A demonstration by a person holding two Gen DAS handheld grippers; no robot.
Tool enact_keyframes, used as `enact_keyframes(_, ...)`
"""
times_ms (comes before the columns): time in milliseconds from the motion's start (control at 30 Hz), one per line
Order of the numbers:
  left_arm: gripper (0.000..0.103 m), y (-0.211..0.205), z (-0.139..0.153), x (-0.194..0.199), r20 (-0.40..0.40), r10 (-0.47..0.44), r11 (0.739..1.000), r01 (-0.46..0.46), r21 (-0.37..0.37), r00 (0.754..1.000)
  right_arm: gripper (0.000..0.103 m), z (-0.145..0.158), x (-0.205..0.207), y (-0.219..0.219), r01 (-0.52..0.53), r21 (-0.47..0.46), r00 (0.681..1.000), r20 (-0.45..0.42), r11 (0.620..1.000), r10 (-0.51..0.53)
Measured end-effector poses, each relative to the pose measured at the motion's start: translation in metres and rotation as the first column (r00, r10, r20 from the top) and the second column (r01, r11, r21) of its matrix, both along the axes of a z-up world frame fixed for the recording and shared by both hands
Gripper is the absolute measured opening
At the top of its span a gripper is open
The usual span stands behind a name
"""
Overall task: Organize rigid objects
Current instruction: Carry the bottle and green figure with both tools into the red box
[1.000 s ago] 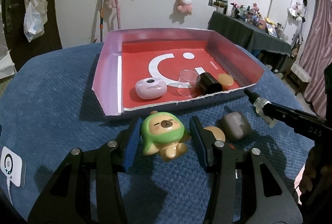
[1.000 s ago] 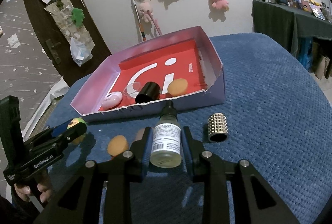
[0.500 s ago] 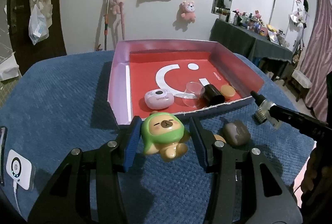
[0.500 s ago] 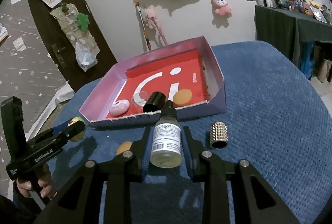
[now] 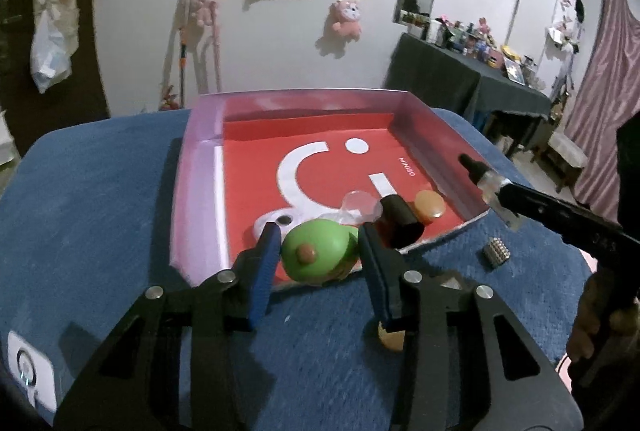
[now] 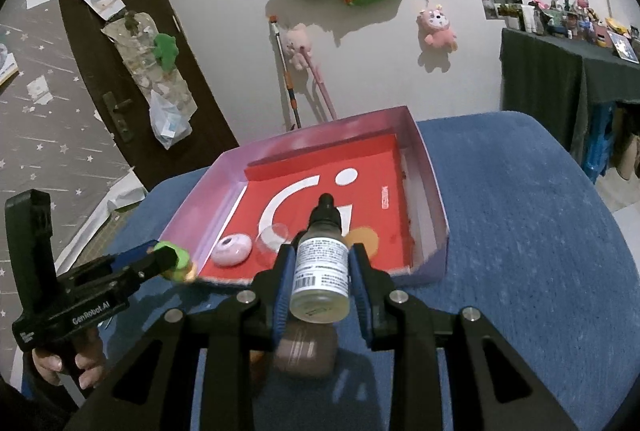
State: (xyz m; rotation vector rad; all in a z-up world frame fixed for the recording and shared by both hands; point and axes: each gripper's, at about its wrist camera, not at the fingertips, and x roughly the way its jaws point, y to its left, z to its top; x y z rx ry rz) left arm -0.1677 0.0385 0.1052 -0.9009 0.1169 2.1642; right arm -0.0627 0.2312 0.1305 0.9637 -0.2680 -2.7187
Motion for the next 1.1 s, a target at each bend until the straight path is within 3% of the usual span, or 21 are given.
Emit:
enact_keyframes(167, 0.038, 0.007, -0.008, -0.011, 0.034, -0.002, 1.0, 0.002, -0.007, 0.999, 0.03, -0.001, -0.025, 0.001, 0.007, 0.005, 1.0, 0.011, 1.0, -0.007)
enact_keyframes(533, 0.037, 0.019, 0.004, -0.032, 0.018, -0.035, 0.999, 0.035, -0.014, 0.999, 0.03, -0.004, -0.056, -0.002, -0.006, 0.044, 1.0, 0.023, 0.999, 0.005)
enact_keyframes(800, 0.037, 0.056, 0.011, -0.068, 0.054, -0.102, 0.991, 0.106, -0.075, 0.993, 0.03, -0.017, -0.098, -0.004, -0.004, 0.136, 0.998, 0.067, 0.991, -0.005)
enact_keyframes(1100, 0.037, 0.099, -0.008, -0.094, 0.045, -0.136, 0.979, 0.141, -0.15, 0.99, 0.03, -0.027, -0.122, -0.011, -0.014, 0.224, 0.996, 0.088, 0.974, -0.006)
